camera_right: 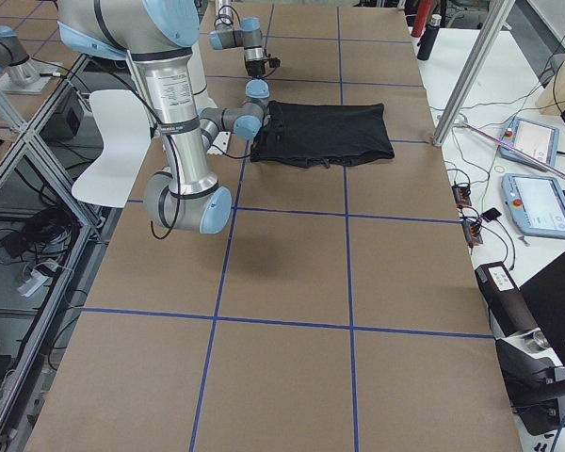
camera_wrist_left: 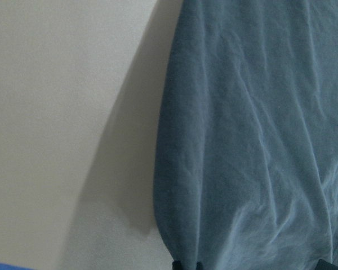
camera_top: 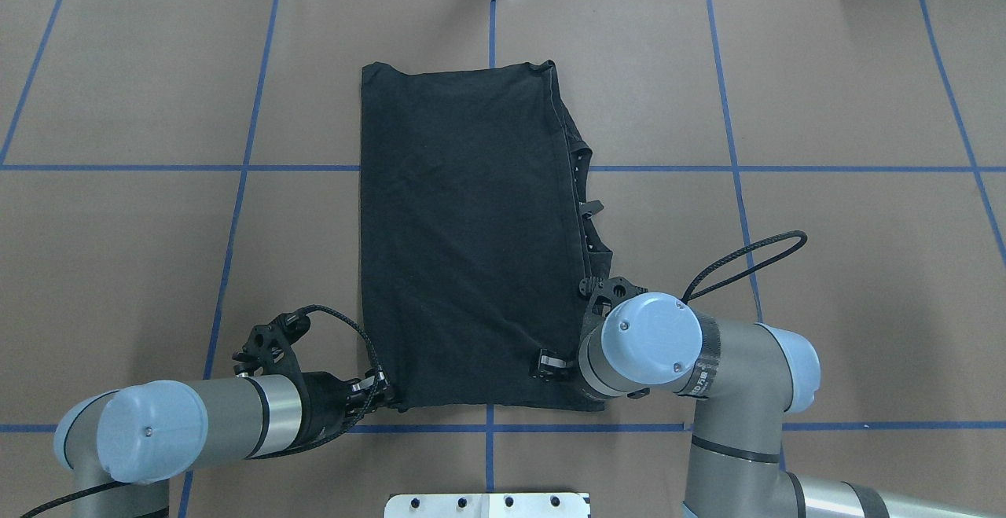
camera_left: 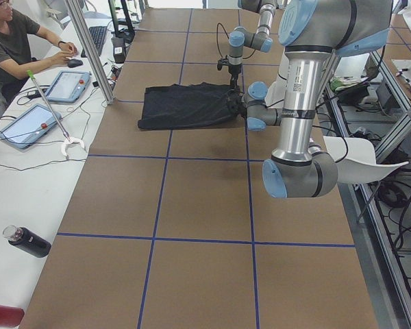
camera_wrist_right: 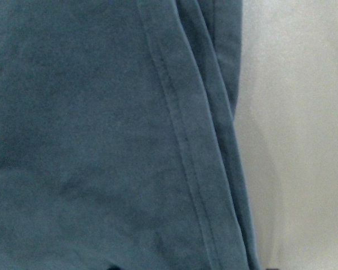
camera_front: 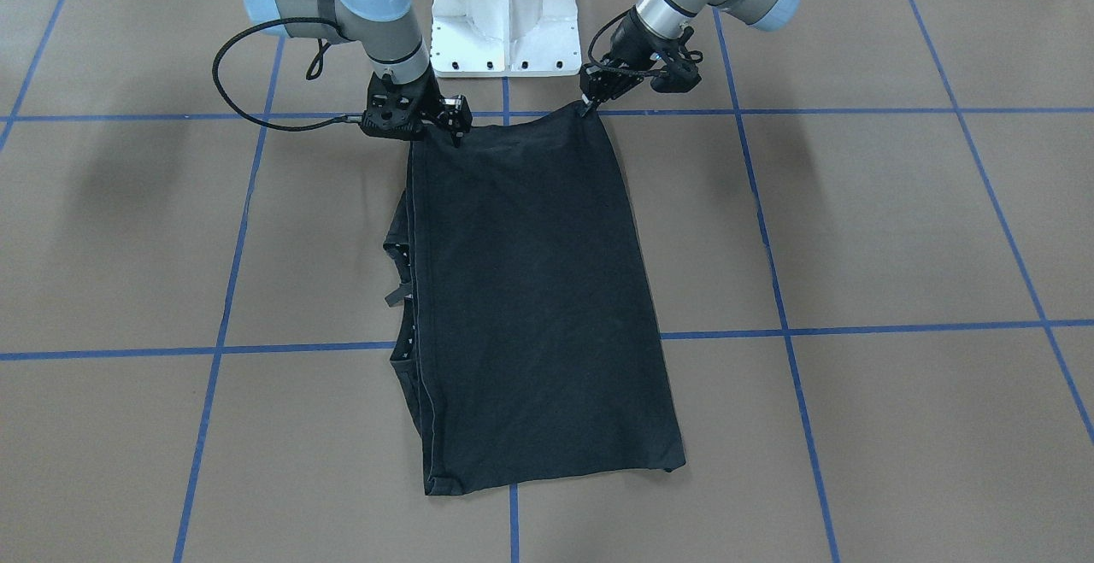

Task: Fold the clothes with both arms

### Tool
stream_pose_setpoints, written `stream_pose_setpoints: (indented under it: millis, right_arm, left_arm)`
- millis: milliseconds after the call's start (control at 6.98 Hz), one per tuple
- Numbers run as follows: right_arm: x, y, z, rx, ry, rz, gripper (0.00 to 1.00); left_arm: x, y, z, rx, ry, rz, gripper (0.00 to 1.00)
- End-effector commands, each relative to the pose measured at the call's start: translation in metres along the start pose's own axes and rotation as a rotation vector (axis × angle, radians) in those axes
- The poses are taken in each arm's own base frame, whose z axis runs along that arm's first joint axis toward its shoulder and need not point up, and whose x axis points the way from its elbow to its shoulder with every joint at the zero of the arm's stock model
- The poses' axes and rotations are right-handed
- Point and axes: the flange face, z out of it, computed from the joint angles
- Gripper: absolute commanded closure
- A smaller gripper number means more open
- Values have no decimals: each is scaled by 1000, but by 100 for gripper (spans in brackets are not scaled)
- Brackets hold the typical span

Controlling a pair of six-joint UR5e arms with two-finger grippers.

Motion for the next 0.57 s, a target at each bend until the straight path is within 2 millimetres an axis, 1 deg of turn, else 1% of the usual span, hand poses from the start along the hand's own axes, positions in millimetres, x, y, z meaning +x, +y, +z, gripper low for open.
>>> stream_pose_setpoints:
  millis: [0, 143, 287, 430]
  right_arm:
    - [0, 0, 6, -3, 6, -2, 11]
    - [0, -1, 6, 0, 7, 1, 12]
    - [-1, 0, 5, -2, 3, 0, 36]
    - [-5, -2, 2, 0, -3, -1, 54]
  left_arm:
    - [0, -1, -1, 2, 0, 0, 100]
    - [0, -1, -1, 2, 0, 0, 100]
    - [1, -1, -1, 1, 2, 0, 100]
    - [1, -1, -1, 1, 2, 0, 100]
